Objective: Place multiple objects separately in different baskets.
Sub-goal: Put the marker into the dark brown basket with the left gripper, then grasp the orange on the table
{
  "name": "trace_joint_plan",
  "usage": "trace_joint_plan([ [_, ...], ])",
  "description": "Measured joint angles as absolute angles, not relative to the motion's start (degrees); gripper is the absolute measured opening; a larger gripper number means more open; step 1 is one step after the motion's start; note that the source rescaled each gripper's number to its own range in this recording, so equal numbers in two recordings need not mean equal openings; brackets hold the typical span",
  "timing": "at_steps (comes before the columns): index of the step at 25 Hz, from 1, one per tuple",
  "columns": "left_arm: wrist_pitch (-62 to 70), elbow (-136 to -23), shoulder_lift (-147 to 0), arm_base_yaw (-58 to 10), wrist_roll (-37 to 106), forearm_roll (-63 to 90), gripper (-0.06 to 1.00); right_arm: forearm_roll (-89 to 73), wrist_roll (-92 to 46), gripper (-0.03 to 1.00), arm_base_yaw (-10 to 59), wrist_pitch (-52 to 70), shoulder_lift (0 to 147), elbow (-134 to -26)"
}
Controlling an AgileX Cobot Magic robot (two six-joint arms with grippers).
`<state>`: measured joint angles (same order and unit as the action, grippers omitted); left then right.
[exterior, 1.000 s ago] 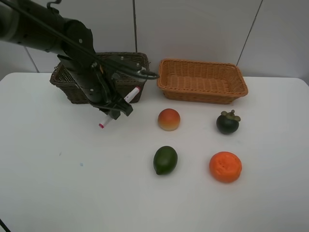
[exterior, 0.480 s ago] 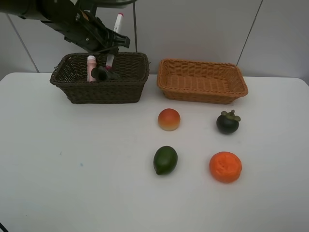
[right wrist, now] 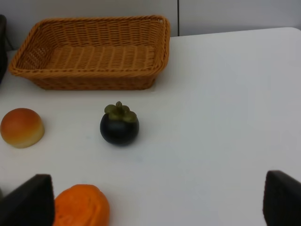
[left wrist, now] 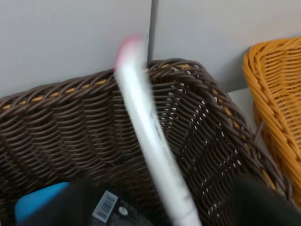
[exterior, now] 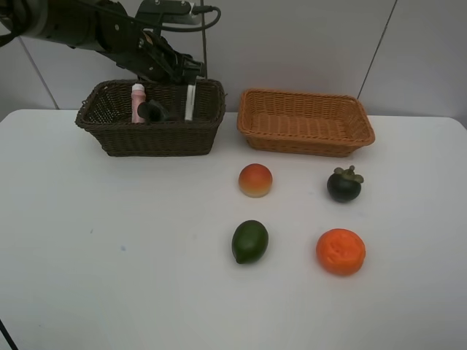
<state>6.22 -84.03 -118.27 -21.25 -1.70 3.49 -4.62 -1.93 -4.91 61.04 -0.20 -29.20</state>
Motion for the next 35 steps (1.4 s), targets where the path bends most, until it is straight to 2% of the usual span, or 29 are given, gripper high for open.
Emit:
trace_joint_plan([
  [2, 7.32, -84.21, -118.03, -21.25, -1.7, 3.38, 0.94, -4.62, -1.93, 0.94, -4.91, 61.04, -0.2, -29.2],
  [4, 9.92, -84.21, -117.01, -21.23, -1.76, 3.32, 0.98, -4.62, -1.93, 0.94, -4.91, 61.04, -0.2, -29.2],
  [8, 20.53, -84.21, -111.07, -21.23, -2.89, 3.32, 1.0, -4.62, -1.93, 0.94, -4.91, 61.04, -0.2, -29.2],
  [13, 40.08, -84.21, -102.3, -19.72, -8.51, 3.32, 1.0, -4.62, -1.93, 0.94, -4.91, 61.04, -0.2, -29.2],
  [20, 60.76, -84.28, -96.78, -9.89, -11.79, 2.46, 1.0, -4.62, -1.93, 0.94, -4.91, 61.04, -0.2, -29.2],
  [23, 66.93, -83.38, -94.0, -7.88, -11.65, 2.06, 1.0, -4.62, -1.93, 0.94, -4.91, 61.04, -0.2, -29.2],
  [28, 68.68, -74.23, -83.39, -7.88, -10.59, 4.34, 1.0, -4.62, -1.93, 0.94, -4.91, 61.04, -0.2, -29.2],
  [35, 68.7, -52.77, -55.61, -7.88, -8.88, 5.3, 1.0, -4.62, -1.93, 0.94, -4.91, 61.04, -0.2, -29.2],
])
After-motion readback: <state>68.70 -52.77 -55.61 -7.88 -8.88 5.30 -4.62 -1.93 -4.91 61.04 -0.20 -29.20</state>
